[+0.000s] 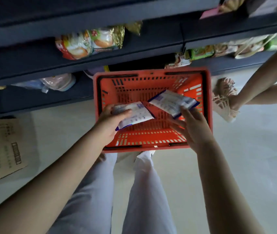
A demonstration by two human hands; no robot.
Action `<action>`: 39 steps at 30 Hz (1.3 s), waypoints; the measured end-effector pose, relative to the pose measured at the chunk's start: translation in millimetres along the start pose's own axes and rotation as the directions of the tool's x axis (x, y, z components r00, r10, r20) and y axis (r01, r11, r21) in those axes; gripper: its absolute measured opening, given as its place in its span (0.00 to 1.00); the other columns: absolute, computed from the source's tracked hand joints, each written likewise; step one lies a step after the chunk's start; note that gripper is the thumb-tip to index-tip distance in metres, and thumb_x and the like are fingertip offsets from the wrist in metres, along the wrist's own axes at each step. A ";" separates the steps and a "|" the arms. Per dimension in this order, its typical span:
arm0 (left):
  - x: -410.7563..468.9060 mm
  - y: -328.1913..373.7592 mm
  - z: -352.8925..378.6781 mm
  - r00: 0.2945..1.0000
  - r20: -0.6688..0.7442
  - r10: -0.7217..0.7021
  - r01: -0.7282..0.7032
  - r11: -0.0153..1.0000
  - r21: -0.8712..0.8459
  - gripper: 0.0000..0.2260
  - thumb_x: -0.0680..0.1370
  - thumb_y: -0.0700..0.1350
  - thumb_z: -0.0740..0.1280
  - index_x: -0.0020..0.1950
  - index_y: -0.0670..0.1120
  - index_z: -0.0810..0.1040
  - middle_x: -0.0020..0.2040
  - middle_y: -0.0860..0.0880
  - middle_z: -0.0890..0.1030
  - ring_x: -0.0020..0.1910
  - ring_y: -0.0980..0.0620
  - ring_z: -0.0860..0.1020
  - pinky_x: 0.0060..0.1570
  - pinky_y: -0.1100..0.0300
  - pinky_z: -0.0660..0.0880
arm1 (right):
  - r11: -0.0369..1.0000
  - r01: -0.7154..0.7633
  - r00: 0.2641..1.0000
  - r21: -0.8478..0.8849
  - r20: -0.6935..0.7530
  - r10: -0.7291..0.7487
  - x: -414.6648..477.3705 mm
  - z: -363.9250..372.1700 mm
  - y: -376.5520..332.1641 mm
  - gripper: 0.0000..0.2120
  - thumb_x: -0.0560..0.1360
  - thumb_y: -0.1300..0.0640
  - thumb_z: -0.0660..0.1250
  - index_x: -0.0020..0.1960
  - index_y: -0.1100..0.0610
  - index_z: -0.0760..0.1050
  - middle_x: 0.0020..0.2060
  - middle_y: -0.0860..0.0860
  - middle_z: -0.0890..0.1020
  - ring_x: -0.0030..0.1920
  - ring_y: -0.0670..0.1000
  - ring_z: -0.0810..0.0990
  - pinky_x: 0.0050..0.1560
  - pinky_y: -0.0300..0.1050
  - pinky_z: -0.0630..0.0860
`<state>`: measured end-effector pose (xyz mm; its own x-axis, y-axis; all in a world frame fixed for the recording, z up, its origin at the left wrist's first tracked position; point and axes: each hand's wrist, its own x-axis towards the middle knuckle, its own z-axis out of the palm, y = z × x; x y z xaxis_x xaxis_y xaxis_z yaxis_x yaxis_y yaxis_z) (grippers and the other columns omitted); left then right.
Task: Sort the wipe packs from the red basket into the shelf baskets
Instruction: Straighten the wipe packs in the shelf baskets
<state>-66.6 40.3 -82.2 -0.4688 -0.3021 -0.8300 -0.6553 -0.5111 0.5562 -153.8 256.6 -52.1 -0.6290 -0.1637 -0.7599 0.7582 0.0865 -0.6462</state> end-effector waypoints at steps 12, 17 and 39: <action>-267.9 155.3 -35.9 0.850 -0.064 0.522 -0.509 0.785 -0.354 0.13 0.76 0.39 0.69 0.58 0.41 0.72 0.55 0.41 0.82 0.48 0.42 0.84 0.44 0.40 0.81 | 0.849 0.509 0.820 0.144 0.219 -0.529 -233.0 86.7 -192.5 0.07 0.80 0.52 0.62 0.55 0.52 0.76 0.47 0.48 0.85 0.49 0.50 0.84 0.37 0.46 0.81; -318.8 192.9 -84.0 0.810 -0.102 0.578 -0.559 0.708 -0.432 0.12 0.79 0.45 0.65 0.60 0.41 0.73 0.51 0.40 0.84 0.44 0.41 0.84 0.37 0.47 0.82 | 0.811 0.571 0.742 0.128 0.341 -0.576 -273.7 155.9 -221.9 0.07 0.79 0.55 0.65 0.56 0.54 0.74 0.50 0.54 0.83 0.45 0.51 0.83 0.31 0.43 0.78; -315.2 340.8 -358.2 0.764 -0.146 0.629 -0.618 0.647 -0.447 0.10 0.78 0.49 0.66 0.59 0.54 0.77 0.57 0.45 0.82 0.54 0.41 0.82 0.55 0.33 0.75 | 0.773 0.466 0.733 0.430 0.301 -0.610 -314.9 439.7 -234.0 0.07 0.75 0.59 0.69 0.49 0.61 0.74 0.50 0.53 0.80 0.56 0.49 0.81 0.60 0.45 0.77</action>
<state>70.0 -326.9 354.0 -0.6836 -0.6697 -0.2900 0.1309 -0.5035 0.8540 -57.7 -144.2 369.1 -0.8717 -0.4690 -0.1422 0.3667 -0.4317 -0.8241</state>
